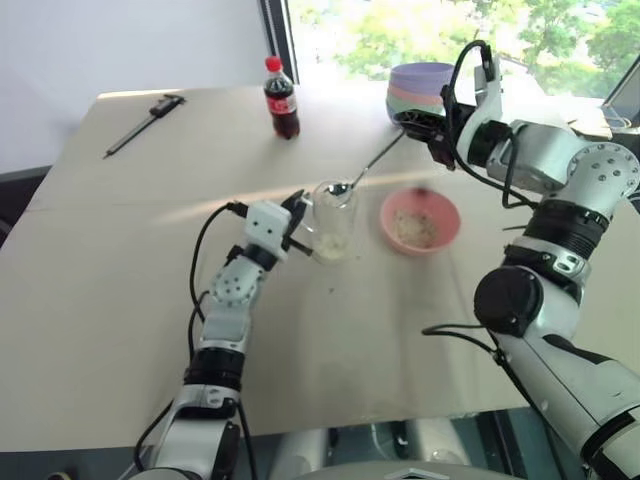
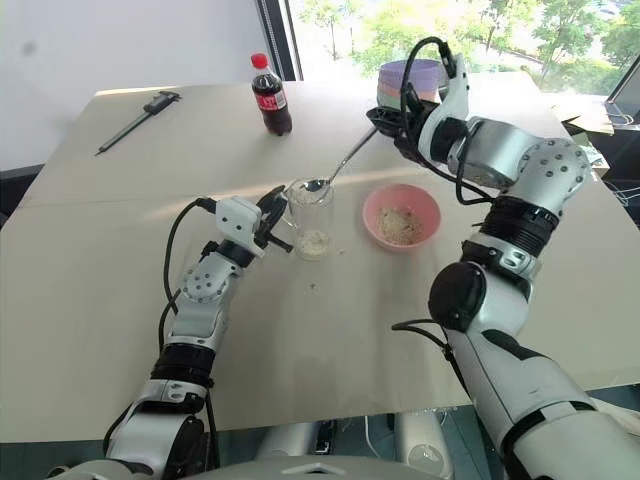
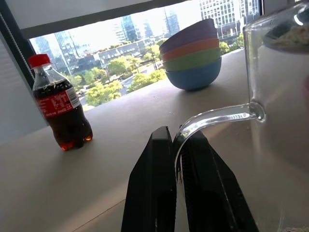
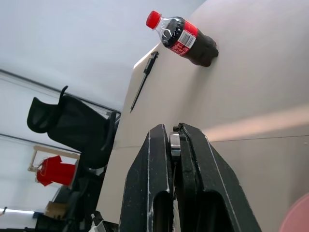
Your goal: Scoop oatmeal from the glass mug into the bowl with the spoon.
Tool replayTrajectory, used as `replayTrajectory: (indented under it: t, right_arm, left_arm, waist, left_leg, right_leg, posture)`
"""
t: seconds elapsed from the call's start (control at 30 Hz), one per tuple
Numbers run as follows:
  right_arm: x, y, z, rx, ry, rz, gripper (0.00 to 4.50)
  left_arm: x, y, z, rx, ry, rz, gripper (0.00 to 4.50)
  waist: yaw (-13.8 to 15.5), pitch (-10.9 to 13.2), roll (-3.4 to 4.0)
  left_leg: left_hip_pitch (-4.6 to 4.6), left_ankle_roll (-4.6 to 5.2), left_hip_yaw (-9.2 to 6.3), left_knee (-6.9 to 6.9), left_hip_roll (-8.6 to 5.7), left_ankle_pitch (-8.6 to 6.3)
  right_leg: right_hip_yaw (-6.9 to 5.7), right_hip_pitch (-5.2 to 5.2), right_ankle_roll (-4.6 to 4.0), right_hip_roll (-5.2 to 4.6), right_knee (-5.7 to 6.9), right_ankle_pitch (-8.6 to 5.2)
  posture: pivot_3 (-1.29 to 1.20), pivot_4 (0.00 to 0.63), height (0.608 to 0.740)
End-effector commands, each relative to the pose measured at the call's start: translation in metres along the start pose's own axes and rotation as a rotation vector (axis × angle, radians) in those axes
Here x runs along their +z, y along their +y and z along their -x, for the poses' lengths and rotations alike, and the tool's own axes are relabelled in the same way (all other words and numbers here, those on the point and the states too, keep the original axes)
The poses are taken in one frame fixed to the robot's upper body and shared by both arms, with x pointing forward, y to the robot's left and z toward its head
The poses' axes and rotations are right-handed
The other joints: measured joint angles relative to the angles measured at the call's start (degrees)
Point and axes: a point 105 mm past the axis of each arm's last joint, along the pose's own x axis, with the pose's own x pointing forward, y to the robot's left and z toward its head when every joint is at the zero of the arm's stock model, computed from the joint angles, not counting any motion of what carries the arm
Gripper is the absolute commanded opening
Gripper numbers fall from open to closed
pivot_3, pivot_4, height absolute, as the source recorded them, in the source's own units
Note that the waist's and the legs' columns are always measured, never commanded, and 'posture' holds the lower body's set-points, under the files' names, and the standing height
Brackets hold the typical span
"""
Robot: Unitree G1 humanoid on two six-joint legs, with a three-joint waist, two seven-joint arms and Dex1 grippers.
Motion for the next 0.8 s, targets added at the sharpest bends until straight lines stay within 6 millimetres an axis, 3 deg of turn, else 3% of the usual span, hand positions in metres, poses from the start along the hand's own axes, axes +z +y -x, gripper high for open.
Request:
replayTrajectory:
  t: [0.03,0.43,0.8]
  right_arm:
    - [0.013,0.018,0.006,0.083,-0.046,-0.002,0.00]
    - [0.016,0.009,0.015,0.117,-0.069,-0.095,0.00]
    - [0.048,-0.013,0.042,0.063,-0.210,-0.178,0.00]
  left_arm:
    - [0.005,-0.001,-0.003,-0.004,-0.032,-0.006,0.06]
    - [0.005,0.001,-0.003,0.001,-0.035,0.001,0.06]
    - [0.000,0.010,0.002,0.014,-0.017,-0.012,0.06]
  waist:
    - [0.00,0.00,0.00]
    - [-0.04,0.00,0.00]
    - [-0.09,0.00,0.00]
  left_leg:
    - [0.00,0.00,0.00,0.00,0.00,0.00]
    - [-0.02,0.11,0.03,0.00,-0.08,0.06]
    - [-0.03,0.19,0.06,0.00,-0.12,0.09]
  right_leg:
    - [0.00,0.00,0.00,0.00,0.00,0.00]
    - [0.02,0.00,0.06,0.00,0.01,0.04]
    - [0.05,0.00,0.10,-0.03,0.02,0.05]
  posture:
    - [0.00,0.150,0.740]
    - [0.00,0.150,0.740]
    - [0.00,0.150,0.740]
